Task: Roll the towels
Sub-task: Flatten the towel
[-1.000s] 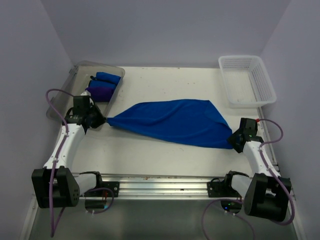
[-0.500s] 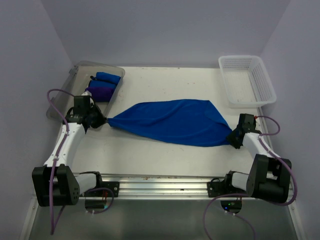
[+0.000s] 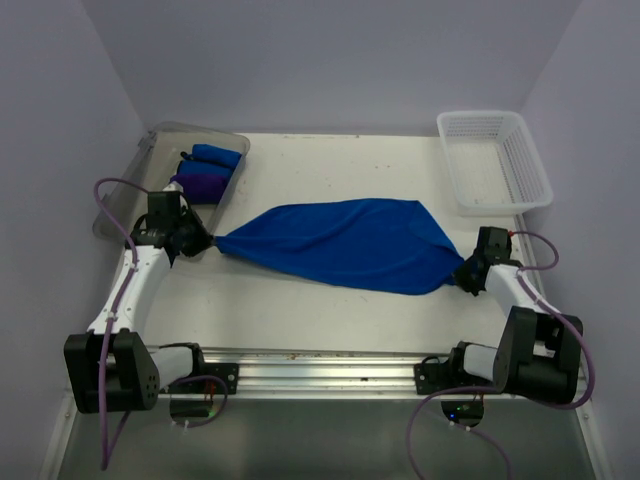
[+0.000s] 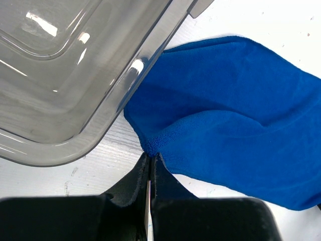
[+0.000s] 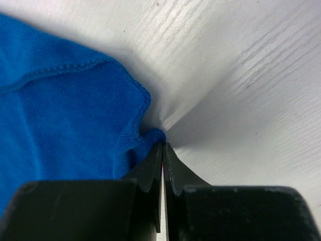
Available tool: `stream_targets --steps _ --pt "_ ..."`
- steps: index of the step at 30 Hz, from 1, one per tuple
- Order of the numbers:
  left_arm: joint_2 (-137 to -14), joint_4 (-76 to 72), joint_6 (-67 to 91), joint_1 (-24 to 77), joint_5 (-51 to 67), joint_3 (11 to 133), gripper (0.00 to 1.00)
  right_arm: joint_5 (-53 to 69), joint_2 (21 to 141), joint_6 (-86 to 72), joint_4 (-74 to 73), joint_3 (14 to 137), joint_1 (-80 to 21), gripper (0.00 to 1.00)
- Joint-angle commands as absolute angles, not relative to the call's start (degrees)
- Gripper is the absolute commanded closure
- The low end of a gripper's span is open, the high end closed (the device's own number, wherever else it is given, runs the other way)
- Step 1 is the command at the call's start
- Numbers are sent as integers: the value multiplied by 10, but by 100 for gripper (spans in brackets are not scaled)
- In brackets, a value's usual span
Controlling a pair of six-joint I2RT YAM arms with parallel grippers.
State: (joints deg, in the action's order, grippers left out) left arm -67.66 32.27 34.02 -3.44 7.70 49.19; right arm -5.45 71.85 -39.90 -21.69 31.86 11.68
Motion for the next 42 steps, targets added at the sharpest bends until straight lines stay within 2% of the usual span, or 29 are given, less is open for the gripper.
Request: stream_targets --steps 1,2,4,10,13,19,24,28,34,35,36,39,42 --pt "-661 318 342 -42 80 515 100 -26 692 -400 -231 322 117 96" --pt "-662 317 343 -41 80 515 100 -20 692 -399 -230 320 118 83" --pt "-664 315 344 -41 82 516 100 -17 699 -392 -223 318 118 71" --pt "-666 316 343 -41 83 519 100 -9 709 -387 -220 309 117 64" --pt "-666 316 343 -41 82 519 100 -2 692 -385 -214 299 117 52" --pt "-667 309 344 -41 88 513 100 -2 713 -371 -211 306 117 42" --pt "-667 308 345 -41 88 513 100 14 745 -372 -196 309 116 42" --pt "-670 306 345 -41 89 512 100 41 756 -371 -169 301 113 52" --pt "-672 302 345 -41 91 509 100 63 766 -376 -143 302 91 56" --pt "-672 303 345 -42 91 509 100 58 766 -377 -145 303 89 59" --pt "-671 304 345 -41 91 509 100 55 766 -378 -147 305 88 68" --pt "-671 305 345 -41 89 509 100 41 747 -381 -159 308 88 85" --pt "-671 306 345 -41 89 509 100 29 719 -381 -178 310 88 86"
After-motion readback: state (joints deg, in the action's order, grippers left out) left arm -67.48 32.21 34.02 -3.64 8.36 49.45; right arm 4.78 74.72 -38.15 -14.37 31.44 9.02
